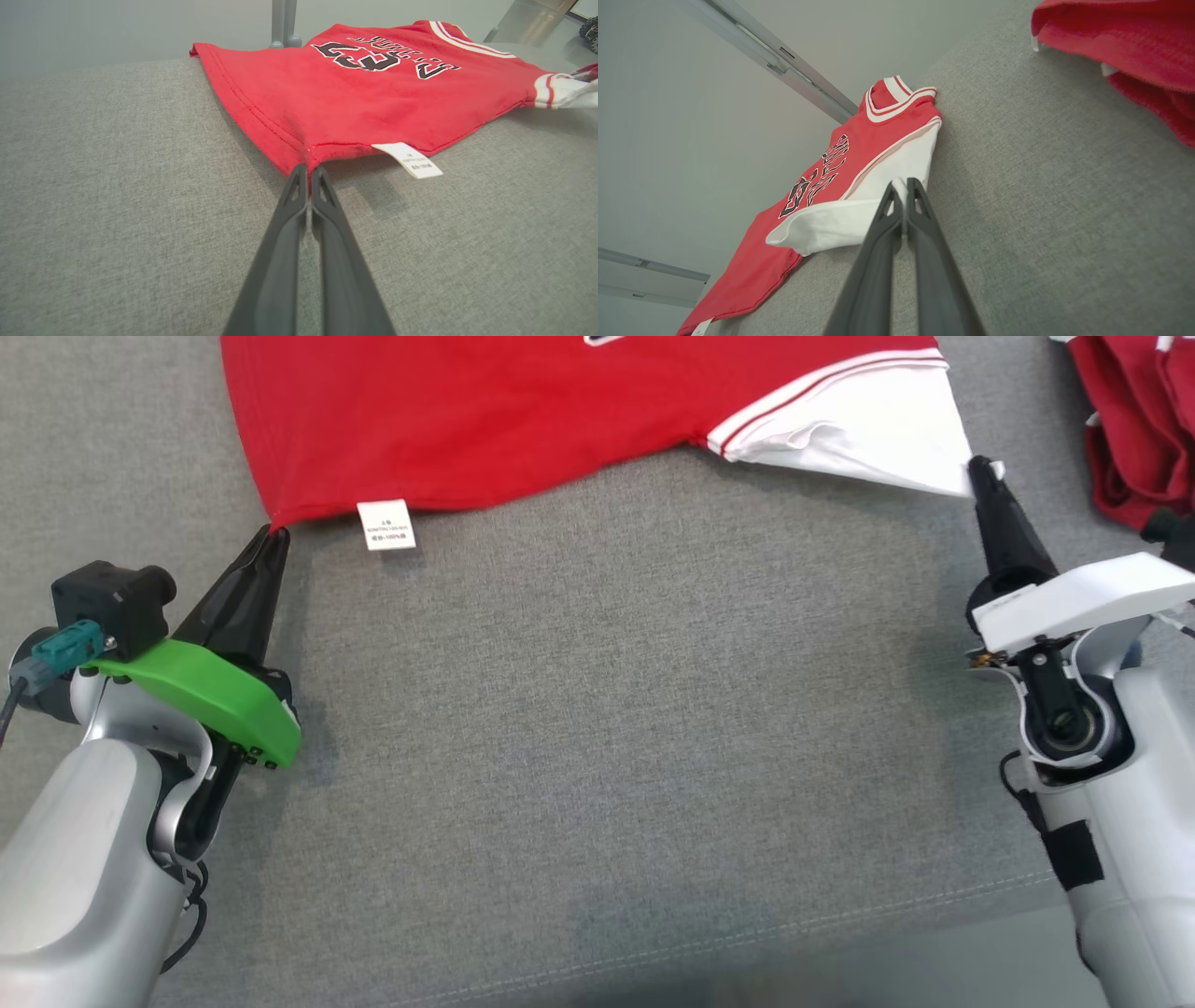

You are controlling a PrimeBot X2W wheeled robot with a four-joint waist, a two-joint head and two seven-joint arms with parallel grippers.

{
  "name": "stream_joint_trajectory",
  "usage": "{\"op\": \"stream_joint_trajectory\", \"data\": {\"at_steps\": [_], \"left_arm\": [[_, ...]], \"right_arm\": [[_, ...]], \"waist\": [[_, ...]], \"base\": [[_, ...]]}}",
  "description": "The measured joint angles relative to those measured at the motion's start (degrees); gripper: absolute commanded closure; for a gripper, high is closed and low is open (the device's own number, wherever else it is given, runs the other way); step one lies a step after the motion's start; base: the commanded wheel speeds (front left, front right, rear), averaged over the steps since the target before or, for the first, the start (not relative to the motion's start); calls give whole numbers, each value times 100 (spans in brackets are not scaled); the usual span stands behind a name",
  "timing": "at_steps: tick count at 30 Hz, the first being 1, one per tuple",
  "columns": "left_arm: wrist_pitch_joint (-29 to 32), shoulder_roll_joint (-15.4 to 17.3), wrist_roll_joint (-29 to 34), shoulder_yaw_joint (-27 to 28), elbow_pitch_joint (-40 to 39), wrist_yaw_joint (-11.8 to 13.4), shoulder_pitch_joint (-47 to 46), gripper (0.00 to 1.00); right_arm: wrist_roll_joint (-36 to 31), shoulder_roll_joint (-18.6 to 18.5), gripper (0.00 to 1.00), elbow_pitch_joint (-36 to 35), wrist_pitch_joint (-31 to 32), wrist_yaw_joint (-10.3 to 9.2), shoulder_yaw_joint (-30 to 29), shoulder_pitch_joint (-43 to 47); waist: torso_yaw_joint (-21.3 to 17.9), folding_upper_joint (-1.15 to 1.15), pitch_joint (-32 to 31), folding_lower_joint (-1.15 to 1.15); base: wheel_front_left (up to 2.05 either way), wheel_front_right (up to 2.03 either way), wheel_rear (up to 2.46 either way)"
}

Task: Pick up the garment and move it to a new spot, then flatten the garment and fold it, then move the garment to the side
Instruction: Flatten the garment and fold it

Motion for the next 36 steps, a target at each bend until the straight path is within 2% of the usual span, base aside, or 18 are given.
{"op": "stream_joint_trajectory", "data": {"at_steps": [4,9,18,20,24,30,33,36], "left_arm": [[-34,119,-130,-25,-98,-210,1,100],[216,448,-220,-200,-270,-276,46,100],[606,873,-469,-375,-528,-328,923,100],[762,1006,-665,-391,-661,-328,1234,100],[936,1055,-827,-448,-921,-333,1499,100],[1079,1159,-1060,-439,-1209,-336,1703,100],[1205,1339,-1090,-430,-1347,-336,1859,100],[1432,1503,-1171,-441,-1556,-336,2050,100]], "right_arm": [[-90,-300,100,-16,-22,73,-99,16],[-157,-771,100,-138,332,175,46,341],[37,-1015,100,-570,998,269,256,1369],[101,-1079,100,-693,1091,266,185,1644],[303,-1271,100,-855,1234,209,-26,2064],[544,-1322,100,-1115,1479,110,-100,2632],[615,-1408,100,-1270,1606,104,-116,2829],[644,-1481,100,-1427,1682,9,-175,3007]], "waist": [[-12,0,-263,0],[32,0,-576,0],[178,0,-1030,-1],[185,0,-1153,-1],[197,0,-1293,-1],[282,0,-1419,-1],[325,0,-1487,-1],[342,0,-1549,-1]], "base": [[0,0,0],[0,0,0],[0,0,0],[0,0,0],[0,0,0],[0,0,0],[0,0,0],[0,0,0]]}}
